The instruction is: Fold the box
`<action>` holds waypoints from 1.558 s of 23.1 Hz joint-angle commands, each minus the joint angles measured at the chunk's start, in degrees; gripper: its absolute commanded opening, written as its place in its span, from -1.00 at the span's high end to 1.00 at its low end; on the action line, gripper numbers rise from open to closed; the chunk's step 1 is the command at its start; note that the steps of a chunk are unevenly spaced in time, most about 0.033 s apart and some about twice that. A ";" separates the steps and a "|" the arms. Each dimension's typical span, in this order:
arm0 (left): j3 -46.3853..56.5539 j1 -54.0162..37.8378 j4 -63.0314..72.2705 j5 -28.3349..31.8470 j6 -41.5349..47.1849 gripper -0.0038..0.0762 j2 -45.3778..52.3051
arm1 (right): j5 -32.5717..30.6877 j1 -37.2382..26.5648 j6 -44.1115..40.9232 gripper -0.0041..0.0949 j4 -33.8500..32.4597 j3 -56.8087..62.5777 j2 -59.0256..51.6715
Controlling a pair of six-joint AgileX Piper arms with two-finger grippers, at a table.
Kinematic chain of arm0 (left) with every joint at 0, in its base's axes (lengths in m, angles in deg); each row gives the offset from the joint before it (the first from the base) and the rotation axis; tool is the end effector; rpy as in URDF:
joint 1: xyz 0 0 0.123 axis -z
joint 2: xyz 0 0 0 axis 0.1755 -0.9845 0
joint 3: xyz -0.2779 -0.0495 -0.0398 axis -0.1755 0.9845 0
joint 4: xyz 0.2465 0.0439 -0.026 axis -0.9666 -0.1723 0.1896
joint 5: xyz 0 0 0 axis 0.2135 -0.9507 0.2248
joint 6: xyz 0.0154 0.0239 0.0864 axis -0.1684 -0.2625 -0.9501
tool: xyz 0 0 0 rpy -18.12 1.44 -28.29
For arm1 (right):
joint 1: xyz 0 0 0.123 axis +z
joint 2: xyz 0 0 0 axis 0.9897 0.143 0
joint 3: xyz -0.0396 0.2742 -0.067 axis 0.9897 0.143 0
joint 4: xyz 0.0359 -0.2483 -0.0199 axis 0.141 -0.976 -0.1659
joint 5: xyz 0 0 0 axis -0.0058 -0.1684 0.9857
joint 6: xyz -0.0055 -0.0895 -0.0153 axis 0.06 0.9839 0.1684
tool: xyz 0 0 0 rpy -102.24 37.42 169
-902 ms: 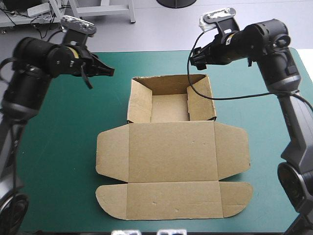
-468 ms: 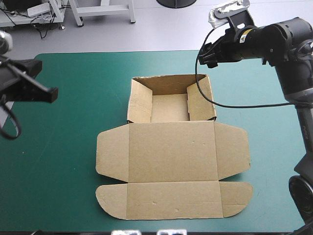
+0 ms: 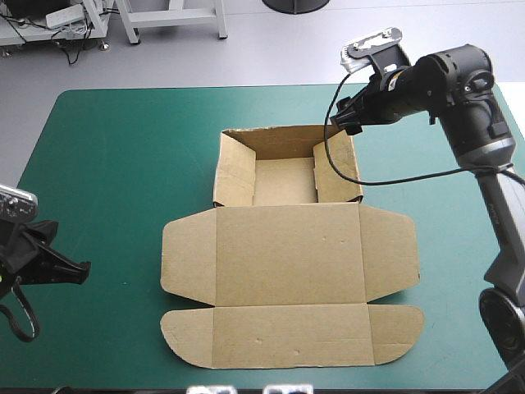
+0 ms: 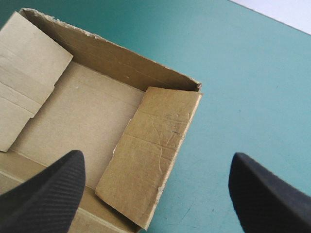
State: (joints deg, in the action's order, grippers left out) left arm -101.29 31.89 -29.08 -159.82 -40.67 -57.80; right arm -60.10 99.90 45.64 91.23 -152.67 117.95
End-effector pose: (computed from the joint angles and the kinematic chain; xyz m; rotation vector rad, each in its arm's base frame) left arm 0.0872 -0.0095 0.4397 0.4045 2.1772 0.1465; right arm 0.3320 0.1133 0.4598 -0.5293 2.3264 0.1550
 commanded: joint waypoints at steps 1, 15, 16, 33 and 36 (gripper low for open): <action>2.91 -0.02 -1.30 -2.47 3.11 0.93 1.59 | -0.27 -0.45 -0.45 -0.58 0.09 -0.76 0.96; 4.98 -0.02 -0.26 -2.47 3.95 0.93 4.26 | -0.27 -0.54 -4.49 -0.58 -0.34 -0.76 21.15; 4.98 -0.02 -0.26 -2.47 3.95 0.93 4.26 | -0.27 -0.54 -4.49 -0.57 -0.34 -0.87 22.19; 4.98 -0.02 -0.16 -2.47 3.76 0.93 4.26 | 0.28 -14.89 0.66 0.95 0.03 -1.07 22.42; 4.98 -0.02 -0.16 -2.47 3.76 0.93 4.26 | 0.95 -22.08 2.06 0.95 0.79 -1.20 21.86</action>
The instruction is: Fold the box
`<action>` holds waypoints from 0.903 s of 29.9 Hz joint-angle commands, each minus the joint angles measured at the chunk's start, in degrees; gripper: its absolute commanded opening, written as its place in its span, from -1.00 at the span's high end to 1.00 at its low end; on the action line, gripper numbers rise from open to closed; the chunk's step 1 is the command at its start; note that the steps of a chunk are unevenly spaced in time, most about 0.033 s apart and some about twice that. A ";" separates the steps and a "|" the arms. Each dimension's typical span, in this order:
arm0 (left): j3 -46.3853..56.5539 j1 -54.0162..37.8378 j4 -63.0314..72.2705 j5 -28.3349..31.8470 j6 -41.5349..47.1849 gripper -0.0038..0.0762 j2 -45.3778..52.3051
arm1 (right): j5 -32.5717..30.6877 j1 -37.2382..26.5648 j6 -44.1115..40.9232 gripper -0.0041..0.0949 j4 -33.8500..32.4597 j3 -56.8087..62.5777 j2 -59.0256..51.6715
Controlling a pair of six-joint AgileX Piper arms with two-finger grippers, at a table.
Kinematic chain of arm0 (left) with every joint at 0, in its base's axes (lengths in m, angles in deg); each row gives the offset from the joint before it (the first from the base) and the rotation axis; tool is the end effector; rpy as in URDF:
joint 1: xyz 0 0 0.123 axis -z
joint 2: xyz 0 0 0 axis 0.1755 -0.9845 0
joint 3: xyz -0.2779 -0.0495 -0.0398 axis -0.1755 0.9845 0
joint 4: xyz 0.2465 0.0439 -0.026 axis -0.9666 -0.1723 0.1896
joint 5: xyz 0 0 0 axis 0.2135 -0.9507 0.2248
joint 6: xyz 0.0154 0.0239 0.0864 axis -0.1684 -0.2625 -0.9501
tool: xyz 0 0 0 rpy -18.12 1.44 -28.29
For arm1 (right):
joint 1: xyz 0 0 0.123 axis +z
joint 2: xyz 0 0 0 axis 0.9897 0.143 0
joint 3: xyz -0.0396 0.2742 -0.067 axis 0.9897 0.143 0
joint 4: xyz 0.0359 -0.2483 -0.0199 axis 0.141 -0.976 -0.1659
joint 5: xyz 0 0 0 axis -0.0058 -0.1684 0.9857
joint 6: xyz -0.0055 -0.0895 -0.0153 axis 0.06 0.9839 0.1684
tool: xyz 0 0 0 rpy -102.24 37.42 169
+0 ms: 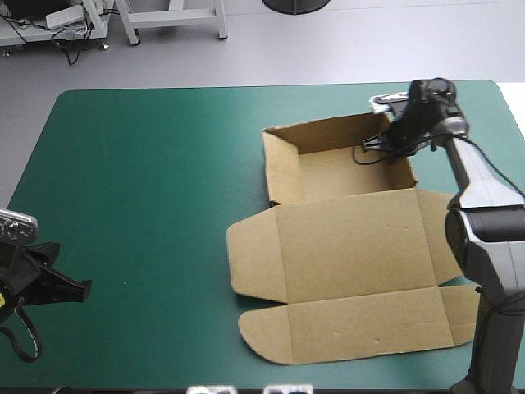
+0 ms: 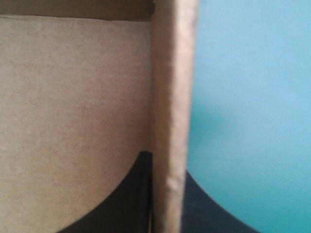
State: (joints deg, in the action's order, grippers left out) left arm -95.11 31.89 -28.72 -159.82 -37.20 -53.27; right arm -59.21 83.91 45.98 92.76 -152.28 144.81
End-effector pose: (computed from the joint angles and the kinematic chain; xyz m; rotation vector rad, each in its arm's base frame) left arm 0.0742 -0.0048 0.4166 0.3486 2.2147 0.1132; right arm 0.4654 0.0240 0.2636 -0.2217 2.8288 0.0891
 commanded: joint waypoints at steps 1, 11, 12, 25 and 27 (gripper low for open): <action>-1.20 -0.02 -0.52 -2.47 0.28 0.93 -0.26 | 0.06 -8.88 3.05 0.95 0.53 -1.86 -5.00; -1.20 -0.02 -0.52 -2.47 0.28 0.93 -0.26 | 1.49 -34.53 9.57 0.95 17.82 -1.91 -4.90; -1.20 -0.02 -0.52 -2.47 0.00 0.93 -0.26 | 1.49 -36.60 10.04 0.95 19.41 -1.91 -4.90; -1.20 -0.02 -0.52 -2.47 -0.13 0.93 -0.26 | 3.90 -43.31 12.81 0.95 28.65 -1.91 -3.92; -1.20 -0.02 -0.52 -2.47 -0.13 0.93 -0.26 | 4.82 -43.31 13.27 0.95 29.19 -1.91 -3.14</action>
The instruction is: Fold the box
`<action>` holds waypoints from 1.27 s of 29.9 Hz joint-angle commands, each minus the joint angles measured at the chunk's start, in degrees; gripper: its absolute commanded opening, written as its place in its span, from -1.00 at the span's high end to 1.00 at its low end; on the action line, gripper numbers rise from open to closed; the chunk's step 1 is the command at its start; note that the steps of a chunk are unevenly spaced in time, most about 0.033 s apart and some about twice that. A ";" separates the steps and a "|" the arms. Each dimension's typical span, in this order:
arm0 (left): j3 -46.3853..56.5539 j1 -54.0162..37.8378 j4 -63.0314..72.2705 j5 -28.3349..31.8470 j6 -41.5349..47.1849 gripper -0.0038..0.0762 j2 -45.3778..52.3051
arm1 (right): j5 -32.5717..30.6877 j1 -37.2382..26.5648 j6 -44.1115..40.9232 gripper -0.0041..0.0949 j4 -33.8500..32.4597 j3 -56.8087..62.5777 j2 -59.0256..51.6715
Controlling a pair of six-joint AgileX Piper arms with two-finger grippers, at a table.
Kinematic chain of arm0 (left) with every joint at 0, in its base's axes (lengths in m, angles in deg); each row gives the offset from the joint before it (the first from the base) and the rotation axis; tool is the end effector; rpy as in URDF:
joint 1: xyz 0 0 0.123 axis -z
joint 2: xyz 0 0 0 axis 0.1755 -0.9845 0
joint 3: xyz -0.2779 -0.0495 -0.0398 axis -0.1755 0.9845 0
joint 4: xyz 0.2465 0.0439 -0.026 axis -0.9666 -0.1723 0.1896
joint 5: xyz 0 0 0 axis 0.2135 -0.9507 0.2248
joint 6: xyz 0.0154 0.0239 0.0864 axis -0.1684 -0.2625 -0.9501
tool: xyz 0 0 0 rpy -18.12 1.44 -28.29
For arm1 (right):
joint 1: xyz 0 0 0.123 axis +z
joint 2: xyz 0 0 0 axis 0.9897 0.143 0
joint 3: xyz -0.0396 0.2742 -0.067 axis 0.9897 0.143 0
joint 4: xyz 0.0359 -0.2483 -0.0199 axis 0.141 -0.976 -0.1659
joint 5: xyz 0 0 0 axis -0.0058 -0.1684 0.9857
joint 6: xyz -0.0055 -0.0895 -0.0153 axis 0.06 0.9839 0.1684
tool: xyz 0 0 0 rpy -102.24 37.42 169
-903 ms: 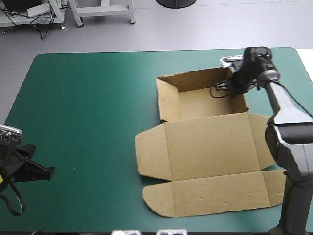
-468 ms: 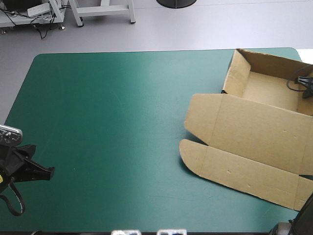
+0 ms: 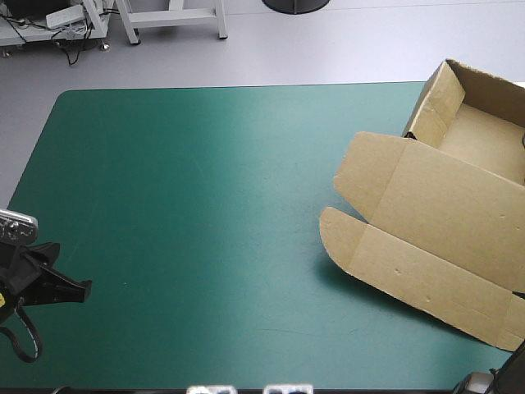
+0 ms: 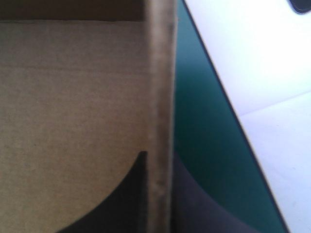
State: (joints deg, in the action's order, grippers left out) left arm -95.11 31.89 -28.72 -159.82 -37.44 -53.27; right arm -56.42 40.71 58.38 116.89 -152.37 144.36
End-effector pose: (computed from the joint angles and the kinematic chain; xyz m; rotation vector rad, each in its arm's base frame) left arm 0.0742 -0.0048 0.4166 0.3533 2.2141 0.1155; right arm 0.3804 -0.2779 0.2792 0.6016 2.5002 0.3245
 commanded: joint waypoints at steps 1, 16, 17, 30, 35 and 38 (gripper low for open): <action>-1.20 -0.02 -0.41 -2.47 0.11 0.93 -0.26 | 2.69 -0.11 0.45 0.95 4.35 -1.82 -2.56; -1.20 -0.02 -0.16 -2.47 0.11 0.93 -0.26 | 2.97 -0.11 1.75 -0.79 4.93 -1.82 -1.10; -1.20 -0.02 -0.03 -2.47 0.11 0.93 -0.26 | 2.75 -0.11 1.75 -0.79 4.82 -1.82 -1.10; -1.20 -0.02 1.41 -2.47 -0.15 0.93 -0.26 | -1.42 -1.31 1.63 -0.77 6.40 -6.48 -10.04; -1.20 -0.02 1.41 -2.47 -0.15 0.93 -0.26 | -3.83 -0.73 2.28 -0.66 8.31 -9.33 -15.62; -1.20 -0.02 1.53 -2.47 -0.15 0.93 -0.26 | -3.83 0.46 6.13 -0.43 8.68 -9.33 -19.76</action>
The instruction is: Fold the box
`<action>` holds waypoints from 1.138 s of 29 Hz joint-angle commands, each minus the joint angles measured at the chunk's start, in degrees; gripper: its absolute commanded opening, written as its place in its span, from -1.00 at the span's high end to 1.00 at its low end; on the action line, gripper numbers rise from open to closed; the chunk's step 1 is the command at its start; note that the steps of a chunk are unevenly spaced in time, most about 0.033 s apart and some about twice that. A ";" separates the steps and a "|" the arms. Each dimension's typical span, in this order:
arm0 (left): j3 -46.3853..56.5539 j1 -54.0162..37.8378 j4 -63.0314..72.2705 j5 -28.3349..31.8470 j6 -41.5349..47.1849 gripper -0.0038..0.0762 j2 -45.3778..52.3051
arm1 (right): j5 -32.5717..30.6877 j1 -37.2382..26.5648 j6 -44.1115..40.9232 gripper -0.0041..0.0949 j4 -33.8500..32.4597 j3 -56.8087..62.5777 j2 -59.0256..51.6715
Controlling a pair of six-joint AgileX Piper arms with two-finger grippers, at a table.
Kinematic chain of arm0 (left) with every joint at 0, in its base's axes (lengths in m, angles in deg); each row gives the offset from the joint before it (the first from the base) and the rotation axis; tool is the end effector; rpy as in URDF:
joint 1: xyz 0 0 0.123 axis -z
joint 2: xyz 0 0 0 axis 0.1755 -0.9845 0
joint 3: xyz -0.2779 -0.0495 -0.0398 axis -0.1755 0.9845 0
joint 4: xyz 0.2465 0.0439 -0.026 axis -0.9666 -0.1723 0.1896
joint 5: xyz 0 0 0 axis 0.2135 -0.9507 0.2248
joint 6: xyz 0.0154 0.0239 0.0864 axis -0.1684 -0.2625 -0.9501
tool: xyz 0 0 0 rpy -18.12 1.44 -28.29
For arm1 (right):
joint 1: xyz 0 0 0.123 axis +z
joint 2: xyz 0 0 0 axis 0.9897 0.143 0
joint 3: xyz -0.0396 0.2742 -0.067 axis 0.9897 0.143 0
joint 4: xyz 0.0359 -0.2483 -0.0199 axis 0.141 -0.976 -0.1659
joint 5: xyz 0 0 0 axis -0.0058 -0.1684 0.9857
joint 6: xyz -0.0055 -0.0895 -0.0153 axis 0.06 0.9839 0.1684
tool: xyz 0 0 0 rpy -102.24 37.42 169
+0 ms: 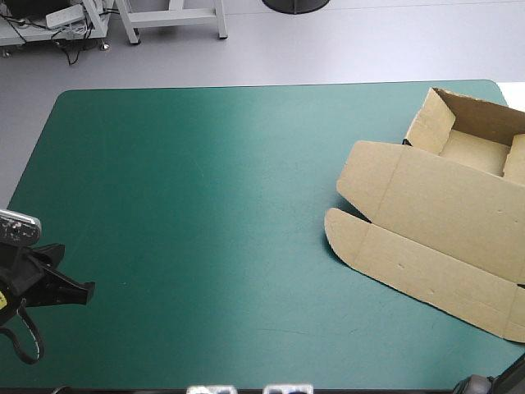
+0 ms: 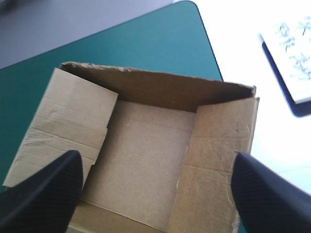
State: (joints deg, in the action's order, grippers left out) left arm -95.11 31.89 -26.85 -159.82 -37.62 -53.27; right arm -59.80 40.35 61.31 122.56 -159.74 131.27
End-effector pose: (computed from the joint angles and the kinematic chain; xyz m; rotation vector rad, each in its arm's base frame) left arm 0.0735 -0.0075 0.4160 0.3622 2.2199 0.0775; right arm 0.3418 -0.2369 0.4195 0.3619 2.2413 0.2138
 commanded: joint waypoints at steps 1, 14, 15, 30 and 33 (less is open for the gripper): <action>-1.20 -0.02 -0.34 -2.47 0.03 0.93 -0.26 | -0.45 1.30 4.75 -0.34 2.91 -1.96 -8.03; -1.20 -0.02 0.49 -2.47 0.03 0.93 -0.26 | -0.56 20.35 7.42 -0.03 -6.70 -1.85 -22.49; -1.20 -0.02 0.49 -2.47 0.03 0.93 -0.26 | -0.56 22.38 7.42 0.06 -6.70 -1.76 -23.05; -1.20 -0.02 0.57 -1.91 0.27 0.93 -0.26 | -0.65 58.99 -2.70 0.95 -32.04 17.41 -36.32; -1.20 -0.02 0.09 -0.76 0.43 0.93 -0.26 | -0.65 59.22 -5.08 0.95 -31.92 31.88 -44.62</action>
State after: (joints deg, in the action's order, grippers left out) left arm -95.11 31.89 -25.87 -159.82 -37.62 -53.27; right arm -60.11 99.38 57.96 92.00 -133.74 92.68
